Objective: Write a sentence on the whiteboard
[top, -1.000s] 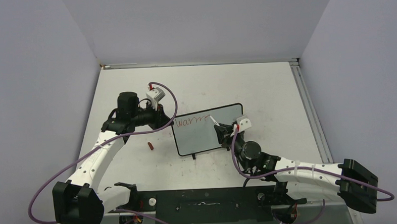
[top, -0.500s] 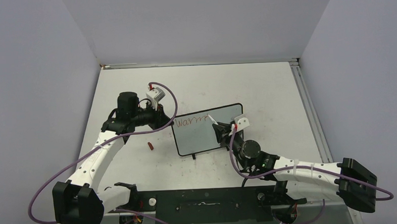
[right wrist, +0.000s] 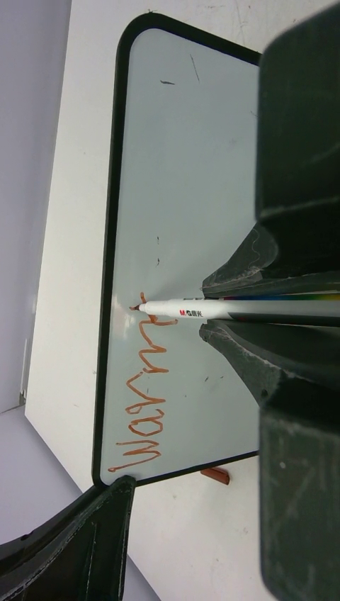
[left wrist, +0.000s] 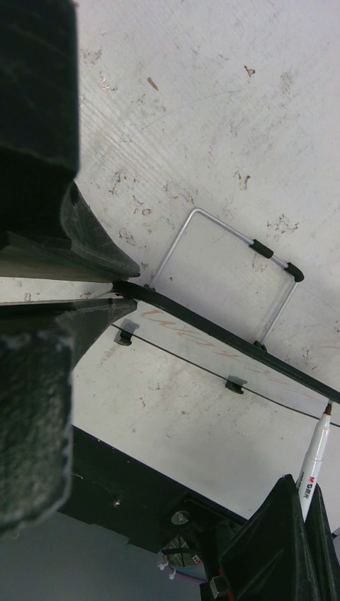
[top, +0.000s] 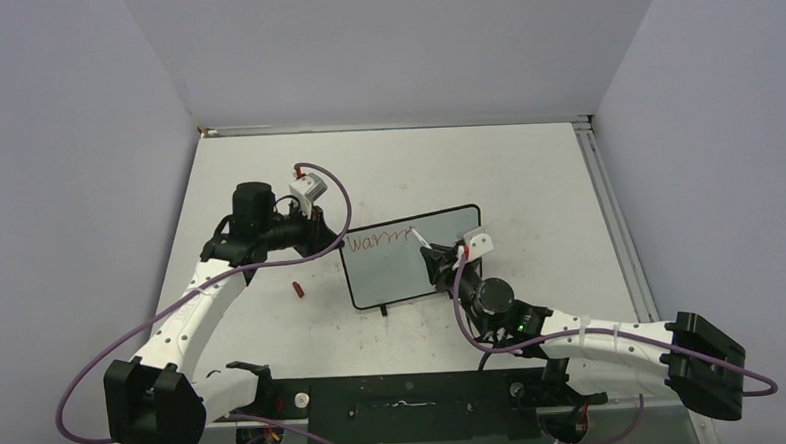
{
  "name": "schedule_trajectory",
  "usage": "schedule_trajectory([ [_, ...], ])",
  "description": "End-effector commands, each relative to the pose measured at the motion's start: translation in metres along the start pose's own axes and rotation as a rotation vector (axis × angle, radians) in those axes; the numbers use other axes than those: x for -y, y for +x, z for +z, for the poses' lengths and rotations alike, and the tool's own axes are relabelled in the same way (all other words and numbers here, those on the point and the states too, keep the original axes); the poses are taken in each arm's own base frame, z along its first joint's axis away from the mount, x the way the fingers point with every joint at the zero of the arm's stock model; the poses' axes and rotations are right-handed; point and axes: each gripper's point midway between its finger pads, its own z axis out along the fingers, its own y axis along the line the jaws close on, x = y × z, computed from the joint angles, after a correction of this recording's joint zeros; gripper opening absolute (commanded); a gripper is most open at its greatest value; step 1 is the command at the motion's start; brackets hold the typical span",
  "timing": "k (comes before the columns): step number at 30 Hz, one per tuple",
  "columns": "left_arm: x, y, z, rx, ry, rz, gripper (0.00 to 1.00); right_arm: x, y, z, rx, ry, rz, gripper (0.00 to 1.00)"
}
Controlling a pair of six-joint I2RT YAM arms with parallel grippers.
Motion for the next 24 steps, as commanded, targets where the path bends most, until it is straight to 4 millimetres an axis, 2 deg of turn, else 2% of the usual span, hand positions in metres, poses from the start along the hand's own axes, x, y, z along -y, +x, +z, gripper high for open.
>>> schedule_trajectory([
  [1,-0.007,0.008,-0.002,-0.028,-0.035,-0.007,0.00,0.007,0.006,-0.006,-0.009,0.029,0.042,0.05],
  [8,-0.007,0.008,-0.002,-0.027,-0.035,-0.007,0.00,0.011,0.026,-0.013,-0.059,0.032,0.051,0.05],
  [13,-0.007,0.009,-0.002,-0.029,-0.035,-0.009,0.00,0.014,0.030,-0.015,-0.069,0.042,0.046,0.05],
  [19,-0.008,0.009,-0.002,-0.031,-0.036,-0.010,0.00,0.017,0.018,-0.015,-0.041,0.062,0.043,0.05],
  [24,-0.008,0.009,-0.002,-0.031,-0.037,-0.010,0.00,0.013,-0.007,-0.013,0.012,0.048,0.036,0.05],
])
